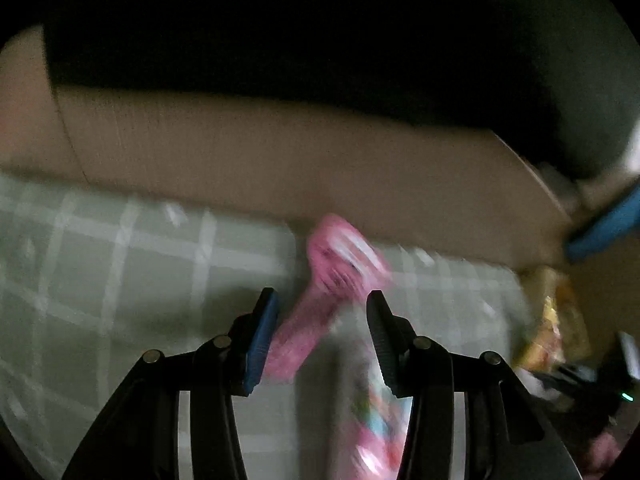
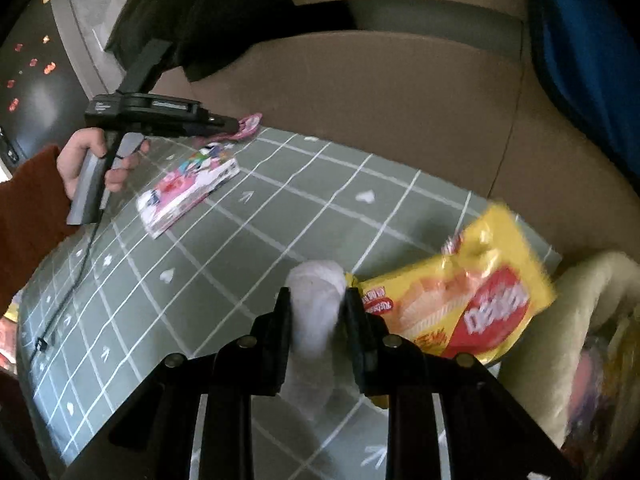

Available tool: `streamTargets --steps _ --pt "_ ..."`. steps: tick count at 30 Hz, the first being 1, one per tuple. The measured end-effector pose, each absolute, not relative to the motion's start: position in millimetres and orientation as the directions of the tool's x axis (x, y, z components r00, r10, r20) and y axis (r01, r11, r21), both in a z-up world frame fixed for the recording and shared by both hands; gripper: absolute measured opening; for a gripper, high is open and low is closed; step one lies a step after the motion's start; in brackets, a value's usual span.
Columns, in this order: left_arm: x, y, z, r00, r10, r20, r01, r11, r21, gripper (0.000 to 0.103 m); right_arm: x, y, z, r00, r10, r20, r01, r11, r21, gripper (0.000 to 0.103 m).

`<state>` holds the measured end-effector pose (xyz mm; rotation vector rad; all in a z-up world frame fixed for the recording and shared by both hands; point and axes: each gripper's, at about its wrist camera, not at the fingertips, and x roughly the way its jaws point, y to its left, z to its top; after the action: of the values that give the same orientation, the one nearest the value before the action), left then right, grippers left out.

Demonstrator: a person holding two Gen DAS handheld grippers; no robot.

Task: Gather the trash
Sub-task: 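Move both tools back to the table toward the tissue pack and white tissue, then grasp the pink tissue pack with left gripper while right gripper grasps the white tissue, then carry the tissue pack and white tissue over the trash bin and release both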

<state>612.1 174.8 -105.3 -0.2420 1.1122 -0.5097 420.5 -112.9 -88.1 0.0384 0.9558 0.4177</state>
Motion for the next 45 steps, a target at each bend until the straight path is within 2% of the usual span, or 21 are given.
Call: streamTargets --steps 4,7,11,16,18,26,34,38,40,45 --pt "568 173 -103 0.277 -0.556 -0.784 0.269 0.828 -0.492 0.047 411 -109 -89 0.507 0.404 -0.762 -0.351 0.904 0.246 0.024" --pt "533 172 -82 0.381 -0.516 -0.767 0.261 0.856 -0.446 0.048 405 -108 -76 0.533 0.443 -0.721 -0.365 0.889 0.276 0.024" --pt "499 151 -66 0.529 -0.385 -0.756 0.268 0.921 -0.282 0.051 394 -109 -50 0.588 0.478 -0.652 -0.390 0.874 0.290 0.024" --pt "496 99 -80 0.536 -0.204 -0.819 0.325 0.945 -0.023 0.051 386 -113 -28 0.623 0.478 -0.619 -0.387 0.876 0.288 0.024" --pt "501 96 -85 0.538 -0.165 -0.827 0.316 0.949 0.017 0.051 381 -117 -28 0.621 0.468 -0.629 -0.384 0.881 0.276 0.024" --pt "520 90 -100 0.509 -0.196 -0.838 0.208 0.973 -0.101 0.057 358 -138 -44 0.592 0.432 -0.680 -0.359 0.897 0.257 0.024" --pt "508 84 -99 0.499 -0.157 -0.853 0.156 0.984 -0.090 0.057 347 -135 -64 0.543 0.448 -0.710 -0.368 0.887 0.278 0.025" --pt "494 70 -99 0.492 -0.127 -0.861 0.205 0.978 -0.028 0.049 338 -129 -65 0.534 0.452 -0.714 -0.385 0.882 0.271 0.025" --pt "477 68 -92 0.514 -0.127 -0.848 0.216 0.976 -0.015 0.038 335 -129 -62 0.539 0.446 -0.715 -0.383 0.885 0.264 0.025" --pt "430 75 -69 0.557 -0.191 -0.808 0.219 0.973 -0.078 0.033 324 -133 -50 0.561 0.434 -0.705 -0.370 0.893 0.255 0.025"
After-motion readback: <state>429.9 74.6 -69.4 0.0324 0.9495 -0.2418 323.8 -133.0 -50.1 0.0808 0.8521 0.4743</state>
